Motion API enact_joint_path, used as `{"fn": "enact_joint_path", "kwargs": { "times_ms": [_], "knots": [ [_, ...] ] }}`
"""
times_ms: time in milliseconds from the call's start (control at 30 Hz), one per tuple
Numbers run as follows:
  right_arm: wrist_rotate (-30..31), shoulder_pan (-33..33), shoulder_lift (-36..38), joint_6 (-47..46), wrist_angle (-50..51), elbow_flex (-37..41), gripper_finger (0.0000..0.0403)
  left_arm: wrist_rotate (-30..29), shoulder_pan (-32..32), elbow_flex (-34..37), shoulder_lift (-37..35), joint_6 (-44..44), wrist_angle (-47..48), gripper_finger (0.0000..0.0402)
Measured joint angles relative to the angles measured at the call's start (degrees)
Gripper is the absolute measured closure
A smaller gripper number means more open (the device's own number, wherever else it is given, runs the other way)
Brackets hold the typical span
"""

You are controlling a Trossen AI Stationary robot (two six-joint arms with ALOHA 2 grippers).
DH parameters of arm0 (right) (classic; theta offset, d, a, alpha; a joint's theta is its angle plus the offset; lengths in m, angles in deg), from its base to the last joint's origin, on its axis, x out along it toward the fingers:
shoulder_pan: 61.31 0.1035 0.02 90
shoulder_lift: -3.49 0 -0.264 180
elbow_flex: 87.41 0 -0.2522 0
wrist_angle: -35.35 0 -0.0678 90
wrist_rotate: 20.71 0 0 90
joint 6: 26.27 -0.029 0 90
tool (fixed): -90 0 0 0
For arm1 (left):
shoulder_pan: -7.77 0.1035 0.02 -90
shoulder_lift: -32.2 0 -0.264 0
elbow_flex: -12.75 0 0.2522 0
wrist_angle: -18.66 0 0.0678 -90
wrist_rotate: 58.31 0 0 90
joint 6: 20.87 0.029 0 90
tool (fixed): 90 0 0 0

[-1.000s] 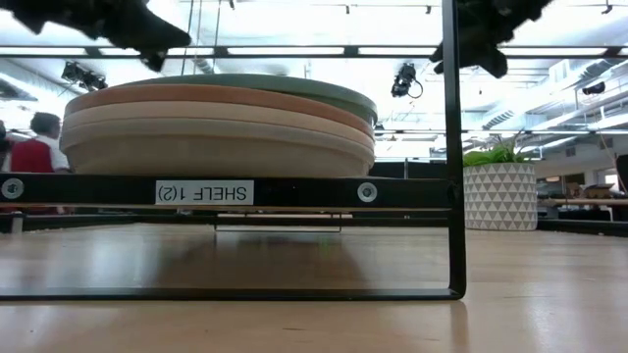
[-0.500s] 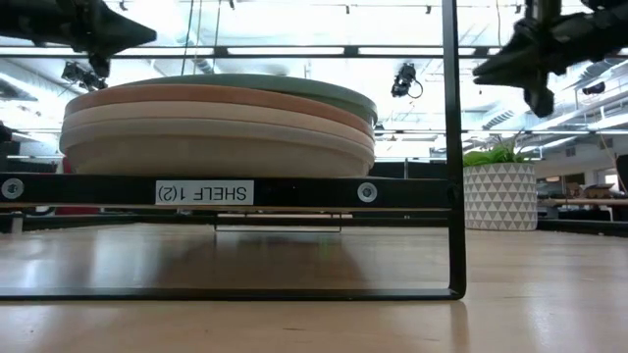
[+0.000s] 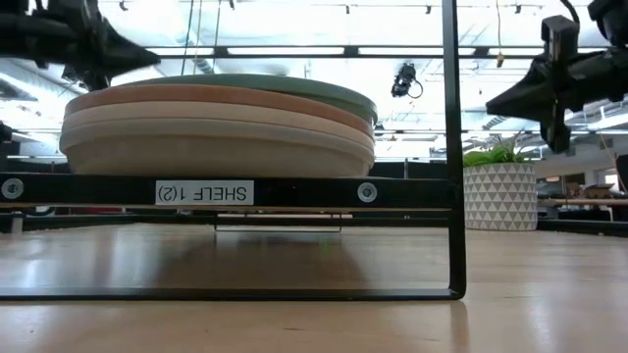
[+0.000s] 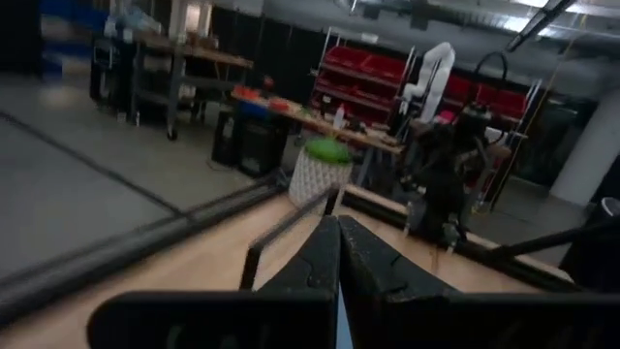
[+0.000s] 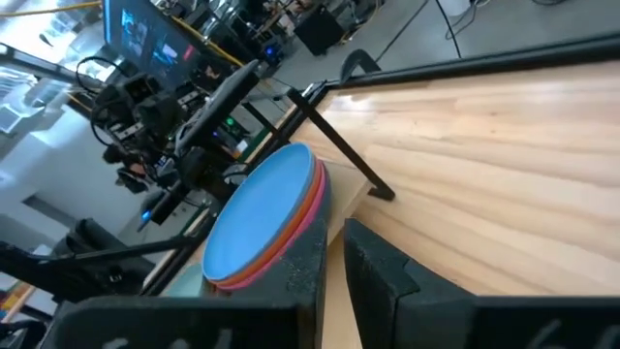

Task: Place and stack plates onto a shelf
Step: Return to Home Position

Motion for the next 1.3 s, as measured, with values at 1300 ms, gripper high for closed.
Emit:
{"fn": "enact_joint_path", "kwargs": {
  "times_ms": [1300],
  "knots": [
    [-1.04,-0.04,1.18,42.12,-0.84,4.39,0.0357,-2.11,0.00,3.82,0.13,-12.08,8.76,0.0377]
  ]
}}
